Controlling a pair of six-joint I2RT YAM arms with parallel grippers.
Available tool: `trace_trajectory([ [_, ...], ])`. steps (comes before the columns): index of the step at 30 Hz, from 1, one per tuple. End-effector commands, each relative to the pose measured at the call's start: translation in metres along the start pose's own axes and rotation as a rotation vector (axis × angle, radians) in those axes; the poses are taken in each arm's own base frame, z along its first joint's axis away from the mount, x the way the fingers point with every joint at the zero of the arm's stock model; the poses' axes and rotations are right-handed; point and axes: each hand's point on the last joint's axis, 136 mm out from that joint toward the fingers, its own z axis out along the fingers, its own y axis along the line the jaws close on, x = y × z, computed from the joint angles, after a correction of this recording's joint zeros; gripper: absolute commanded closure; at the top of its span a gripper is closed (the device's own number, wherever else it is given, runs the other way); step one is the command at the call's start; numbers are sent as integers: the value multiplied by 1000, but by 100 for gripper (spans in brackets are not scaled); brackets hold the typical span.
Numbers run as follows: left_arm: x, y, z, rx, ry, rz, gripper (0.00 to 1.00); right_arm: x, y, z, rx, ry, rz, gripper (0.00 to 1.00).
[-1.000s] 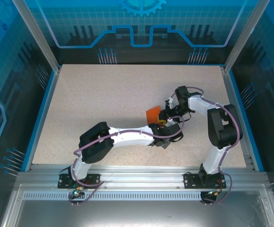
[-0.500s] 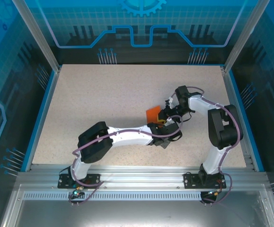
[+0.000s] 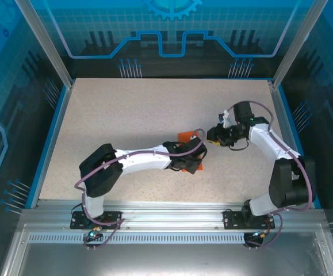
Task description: Fold a paper plane with a square sheet of paper (fold left side to right side)
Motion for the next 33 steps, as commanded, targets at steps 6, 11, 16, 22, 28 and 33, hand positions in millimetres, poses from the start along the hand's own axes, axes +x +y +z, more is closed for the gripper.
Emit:
trace_trajectory([
  [6,-6,6,-9,151,-7,-121,99,55,-30,46,2,110,48,89],
  [11,-6,18,-3,139,-2,-142,100,72,-42,67,24,162,47,92],
  [16,-4,34,3,109,5,-164,100,83,-49,80,73,218,37,92],
  [22,-4,45,7,89,15,-169,100,90,-61,88,152,251,41,92],
  [28,-4,49,13,75,28,-162,100,95,-70,90,195,271,46,92],
  [33,-2,51,18,52,46,-153,100,96,-73,90,216,282,47,92],
])
